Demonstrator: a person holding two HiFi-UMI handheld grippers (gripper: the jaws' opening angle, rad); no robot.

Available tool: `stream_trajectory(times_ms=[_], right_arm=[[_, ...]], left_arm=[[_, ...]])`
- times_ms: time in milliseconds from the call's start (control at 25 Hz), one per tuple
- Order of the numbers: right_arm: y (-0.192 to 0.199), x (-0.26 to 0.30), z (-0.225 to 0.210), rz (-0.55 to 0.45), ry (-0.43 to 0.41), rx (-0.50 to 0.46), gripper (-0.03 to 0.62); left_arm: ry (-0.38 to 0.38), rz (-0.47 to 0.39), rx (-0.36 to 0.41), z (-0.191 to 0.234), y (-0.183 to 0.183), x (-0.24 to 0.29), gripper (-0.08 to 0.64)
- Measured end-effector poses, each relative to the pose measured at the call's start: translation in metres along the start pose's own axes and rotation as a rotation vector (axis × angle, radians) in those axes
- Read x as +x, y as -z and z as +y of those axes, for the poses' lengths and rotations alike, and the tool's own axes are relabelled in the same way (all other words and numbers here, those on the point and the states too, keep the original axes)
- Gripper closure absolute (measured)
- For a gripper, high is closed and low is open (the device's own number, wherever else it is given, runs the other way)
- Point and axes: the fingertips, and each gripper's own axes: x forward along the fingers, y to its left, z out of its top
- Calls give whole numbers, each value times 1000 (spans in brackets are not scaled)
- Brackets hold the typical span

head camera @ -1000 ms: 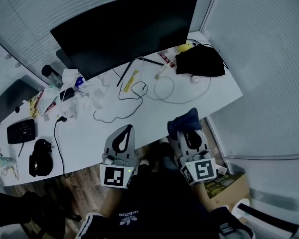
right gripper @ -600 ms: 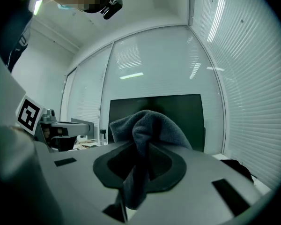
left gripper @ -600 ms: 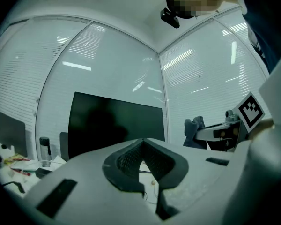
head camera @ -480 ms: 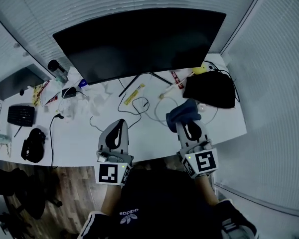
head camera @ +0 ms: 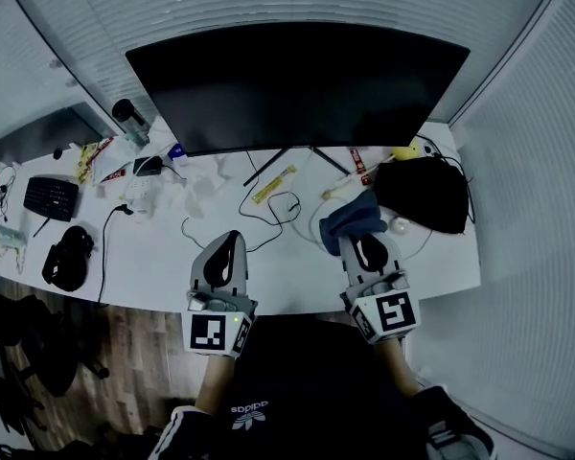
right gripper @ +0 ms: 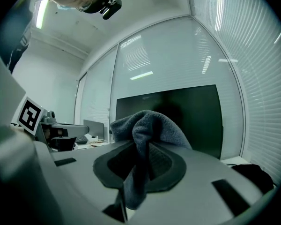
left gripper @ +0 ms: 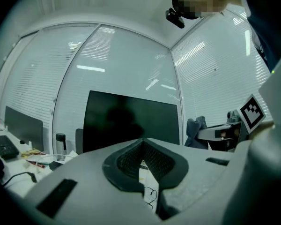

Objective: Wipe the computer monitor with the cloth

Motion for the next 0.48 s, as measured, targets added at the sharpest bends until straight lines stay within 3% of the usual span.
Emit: stream_trajectory(times_ms=[240,480], right_arm=[[-20,23,17,-19,-16,-12,545],[-64,54,41,-106,-72,-77,545]], left_arm=[[-1,-18,10,22,-18,3,555],[8,-34,29,43,-27,2,555]])
